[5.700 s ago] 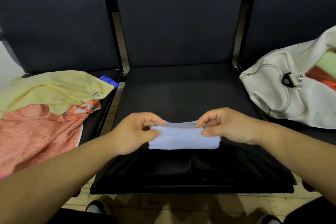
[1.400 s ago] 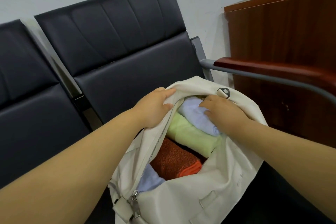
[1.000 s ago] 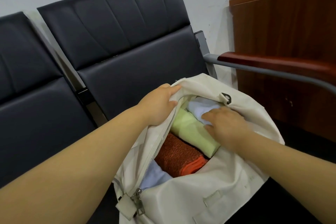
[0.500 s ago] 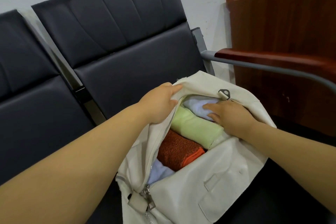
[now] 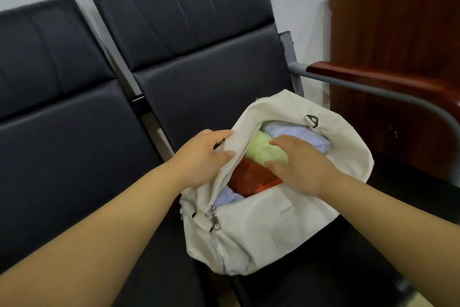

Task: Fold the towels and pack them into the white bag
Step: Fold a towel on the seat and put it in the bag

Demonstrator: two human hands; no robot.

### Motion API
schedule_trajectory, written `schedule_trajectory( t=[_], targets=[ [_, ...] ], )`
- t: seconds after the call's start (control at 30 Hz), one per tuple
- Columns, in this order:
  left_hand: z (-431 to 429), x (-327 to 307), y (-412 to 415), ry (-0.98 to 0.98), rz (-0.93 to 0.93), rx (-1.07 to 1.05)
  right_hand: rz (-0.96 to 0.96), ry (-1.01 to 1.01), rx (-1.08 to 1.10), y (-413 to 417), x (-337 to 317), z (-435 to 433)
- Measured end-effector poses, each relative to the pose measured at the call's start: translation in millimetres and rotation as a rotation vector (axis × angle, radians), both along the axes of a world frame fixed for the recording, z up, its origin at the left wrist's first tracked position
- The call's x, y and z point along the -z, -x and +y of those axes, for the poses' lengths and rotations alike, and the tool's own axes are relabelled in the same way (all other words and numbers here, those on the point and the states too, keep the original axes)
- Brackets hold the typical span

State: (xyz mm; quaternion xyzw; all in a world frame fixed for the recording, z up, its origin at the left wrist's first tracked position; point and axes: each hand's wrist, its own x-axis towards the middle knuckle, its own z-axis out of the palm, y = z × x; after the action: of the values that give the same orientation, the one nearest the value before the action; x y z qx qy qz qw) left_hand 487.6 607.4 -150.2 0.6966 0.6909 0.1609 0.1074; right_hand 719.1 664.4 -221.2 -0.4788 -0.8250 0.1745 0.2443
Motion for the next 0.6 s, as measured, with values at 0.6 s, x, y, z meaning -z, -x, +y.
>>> schedule_trajectory(
  t=[0.6],
  targets=[
    [-463, 51, 254, 0.074, 0.189, -0.617, -0.251, -0.11, -0.607, 288, -21, -290]
  ],
)
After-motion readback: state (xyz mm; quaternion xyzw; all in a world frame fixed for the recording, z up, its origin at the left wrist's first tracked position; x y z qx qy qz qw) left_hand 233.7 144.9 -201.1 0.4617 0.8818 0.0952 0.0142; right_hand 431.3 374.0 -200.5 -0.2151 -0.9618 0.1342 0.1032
